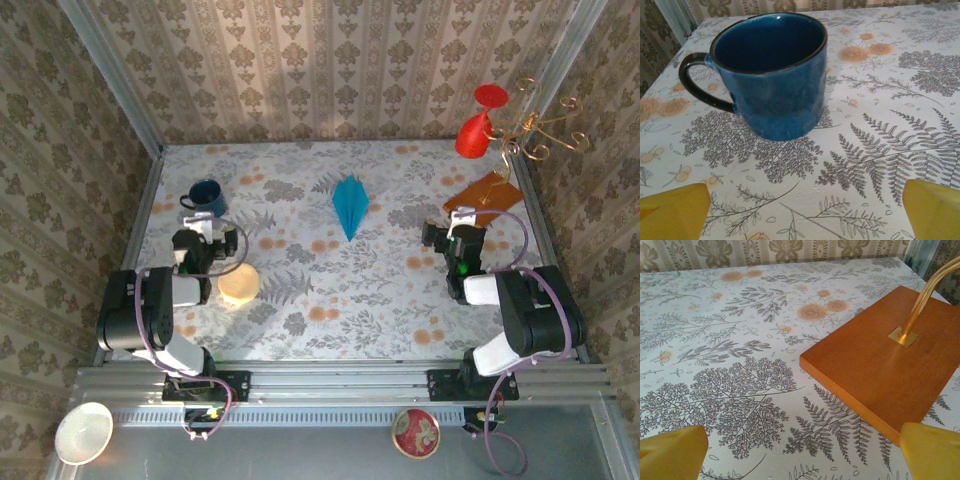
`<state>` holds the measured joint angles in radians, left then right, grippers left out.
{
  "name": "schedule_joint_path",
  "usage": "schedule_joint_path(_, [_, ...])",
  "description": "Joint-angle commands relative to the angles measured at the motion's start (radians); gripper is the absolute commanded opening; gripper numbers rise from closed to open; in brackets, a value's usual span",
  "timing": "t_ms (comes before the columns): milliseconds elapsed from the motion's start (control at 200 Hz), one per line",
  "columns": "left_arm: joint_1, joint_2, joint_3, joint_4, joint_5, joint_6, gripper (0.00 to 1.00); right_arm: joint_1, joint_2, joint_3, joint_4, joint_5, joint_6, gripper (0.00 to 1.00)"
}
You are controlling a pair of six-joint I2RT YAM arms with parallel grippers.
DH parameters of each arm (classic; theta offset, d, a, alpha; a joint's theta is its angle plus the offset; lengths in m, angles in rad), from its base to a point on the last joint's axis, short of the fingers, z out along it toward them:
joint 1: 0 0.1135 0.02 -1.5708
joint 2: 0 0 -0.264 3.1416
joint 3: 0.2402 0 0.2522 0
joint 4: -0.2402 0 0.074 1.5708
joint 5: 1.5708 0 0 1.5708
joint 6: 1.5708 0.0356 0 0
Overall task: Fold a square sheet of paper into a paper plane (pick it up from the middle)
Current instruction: Reset both arms
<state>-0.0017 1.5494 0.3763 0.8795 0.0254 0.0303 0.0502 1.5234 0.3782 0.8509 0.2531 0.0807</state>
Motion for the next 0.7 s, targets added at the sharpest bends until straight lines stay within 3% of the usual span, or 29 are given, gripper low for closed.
schedule_joint_path(0, [-0.014, -0.001, 0.029, -0.004, -0.039, 0.026, 1.00, -0.002, 0.005, 0.017, 0.022, -0.006, -0.013, 1.00])
schedule_joint_path(690, [-0.011, 0.000, 0.032, -0.007, -0.025, 0.028, 1.00, -0.003, 0.007, 0.014, 0.030, -0.008, -0.013, 1.00])
